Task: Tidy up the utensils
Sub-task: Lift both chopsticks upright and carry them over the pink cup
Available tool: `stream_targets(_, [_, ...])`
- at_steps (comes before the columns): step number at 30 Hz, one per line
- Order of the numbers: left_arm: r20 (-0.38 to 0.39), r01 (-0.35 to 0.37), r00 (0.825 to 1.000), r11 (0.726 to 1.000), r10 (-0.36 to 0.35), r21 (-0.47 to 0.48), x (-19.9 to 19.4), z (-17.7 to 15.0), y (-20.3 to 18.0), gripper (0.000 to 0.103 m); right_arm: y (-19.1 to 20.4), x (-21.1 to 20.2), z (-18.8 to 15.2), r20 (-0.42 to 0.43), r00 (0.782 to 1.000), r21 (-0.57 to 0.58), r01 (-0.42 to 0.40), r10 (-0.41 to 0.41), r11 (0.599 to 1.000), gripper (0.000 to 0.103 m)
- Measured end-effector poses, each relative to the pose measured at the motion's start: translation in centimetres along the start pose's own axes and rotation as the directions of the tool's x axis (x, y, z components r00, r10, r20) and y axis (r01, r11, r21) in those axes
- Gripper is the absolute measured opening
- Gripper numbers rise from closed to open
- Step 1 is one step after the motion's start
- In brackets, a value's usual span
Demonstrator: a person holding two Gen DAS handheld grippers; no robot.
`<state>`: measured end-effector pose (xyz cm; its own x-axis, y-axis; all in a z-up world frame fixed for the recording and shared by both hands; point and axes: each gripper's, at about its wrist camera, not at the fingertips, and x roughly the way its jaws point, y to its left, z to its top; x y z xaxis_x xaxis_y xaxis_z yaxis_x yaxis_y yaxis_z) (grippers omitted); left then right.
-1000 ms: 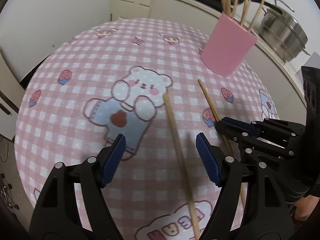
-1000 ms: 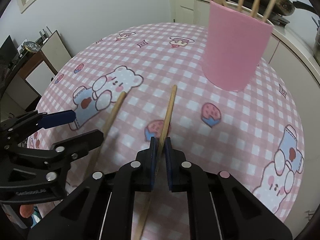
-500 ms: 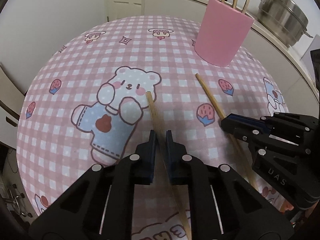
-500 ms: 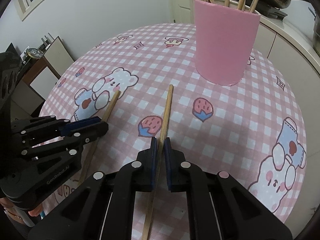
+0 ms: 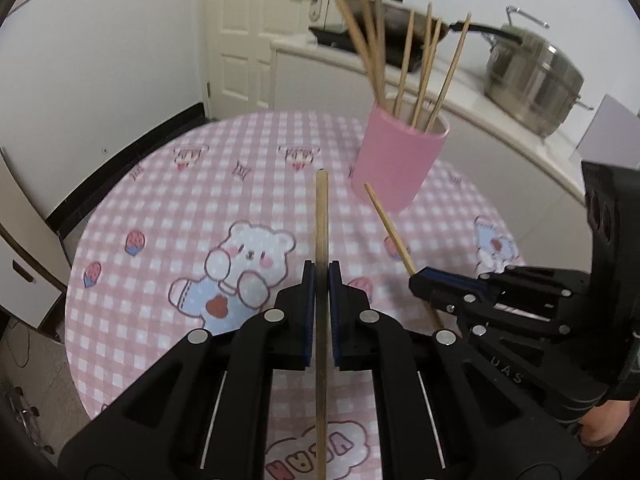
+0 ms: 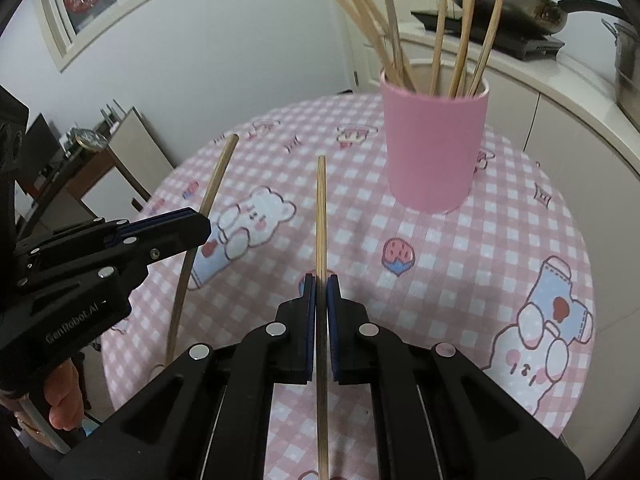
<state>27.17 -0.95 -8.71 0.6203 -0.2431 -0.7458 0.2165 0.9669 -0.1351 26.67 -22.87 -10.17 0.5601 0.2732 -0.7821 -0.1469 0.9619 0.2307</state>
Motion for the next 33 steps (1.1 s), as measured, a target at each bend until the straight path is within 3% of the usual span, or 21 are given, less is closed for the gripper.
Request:
stream_targets(9, [0.135, 0.028, 0.99, 0.999, -0.031, 0.02, -4.5, 2.3, -1.9, 0.007, 0.3, -4.3, 1.3, 0.119, 0.992, 0.003, -0.038, 0.038, 0.999, 0.004])
stream_targets(19, [0.273, 0.045, 0.96, 0.997, -0.059, 0.056, -8.0, 4.3, -4.5, 0.007, 0.3, -8.0, 2.5, 0.233, 0.972, -0.024, -0.029, 0.034, 0.999, 0.004])
stream_targets(33, [0.374, 0.021, 0.925, 0.994, -0.06, 0.108, -10.3, 8.0, -8.1, 0.007, -0.6, -11.8, 5.4, 0.352, 0.936, -0.045, 0.013, 0.004, 0.999, 0.004])
